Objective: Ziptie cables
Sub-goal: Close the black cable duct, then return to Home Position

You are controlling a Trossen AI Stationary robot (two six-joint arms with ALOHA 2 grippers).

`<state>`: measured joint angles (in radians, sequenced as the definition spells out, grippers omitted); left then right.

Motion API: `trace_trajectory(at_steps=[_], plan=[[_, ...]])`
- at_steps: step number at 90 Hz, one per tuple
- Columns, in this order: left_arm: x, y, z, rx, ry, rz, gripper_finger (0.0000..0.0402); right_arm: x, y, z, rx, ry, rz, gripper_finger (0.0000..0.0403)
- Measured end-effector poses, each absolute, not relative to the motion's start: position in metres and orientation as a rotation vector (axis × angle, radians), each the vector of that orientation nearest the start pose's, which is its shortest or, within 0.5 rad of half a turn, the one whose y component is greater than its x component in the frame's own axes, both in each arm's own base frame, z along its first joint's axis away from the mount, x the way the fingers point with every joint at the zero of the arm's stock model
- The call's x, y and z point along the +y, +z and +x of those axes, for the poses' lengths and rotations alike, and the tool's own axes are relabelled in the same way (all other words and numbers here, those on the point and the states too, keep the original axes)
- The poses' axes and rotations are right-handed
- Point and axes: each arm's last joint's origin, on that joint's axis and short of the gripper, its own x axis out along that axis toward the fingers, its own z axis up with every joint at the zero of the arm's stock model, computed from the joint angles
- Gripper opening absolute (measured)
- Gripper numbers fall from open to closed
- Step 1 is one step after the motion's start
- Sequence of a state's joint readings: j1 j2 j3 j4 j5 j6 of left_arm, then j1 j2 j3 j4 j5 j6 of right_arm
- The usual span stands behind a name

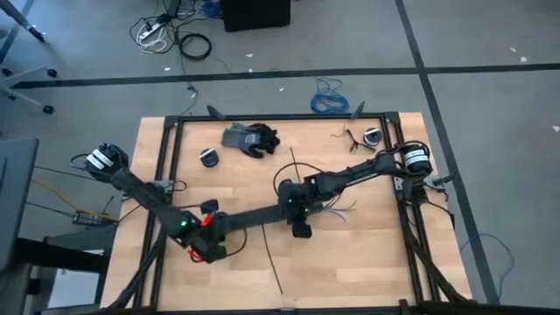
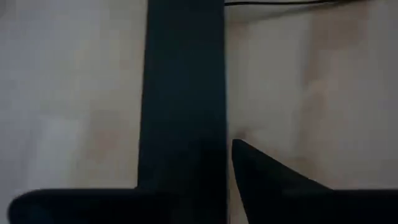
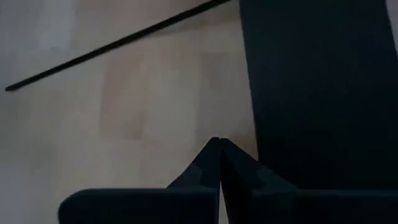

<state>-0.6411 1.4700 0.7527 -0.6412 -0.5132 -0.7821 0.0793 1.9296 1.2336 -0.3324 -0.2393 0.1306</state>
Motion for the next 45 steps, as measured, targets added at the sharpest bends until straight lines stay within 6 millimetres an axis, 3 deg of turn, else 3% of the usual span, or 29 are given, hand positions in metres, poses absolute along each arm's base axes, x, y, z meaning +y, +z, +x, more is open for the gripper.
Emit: trace_trajectory(at_steps=[14,22,30,45], plan=[[-0.112,0.161,0.204,1.059,0.402,0.137,0.0056,0.022,0.157,0.388,1.041,0.134,0.164,0.0],[-0.11,0.175,0.208,1.024,0.394,0.184,0.0059,0.02,0.167,0.387,1.013,0.127,0.157,0.0],[-0.11,0.206,0.212,0.887,0.414,0.214,0.0067,0.024,0.191,0.38,0.961,0.114,0.123,0.0],[-0.102,0.255,0.206,0.661,0.433,0.261,0.0076,0.035,0.258,0.349,0.809,0.105,0.065,0.0]])
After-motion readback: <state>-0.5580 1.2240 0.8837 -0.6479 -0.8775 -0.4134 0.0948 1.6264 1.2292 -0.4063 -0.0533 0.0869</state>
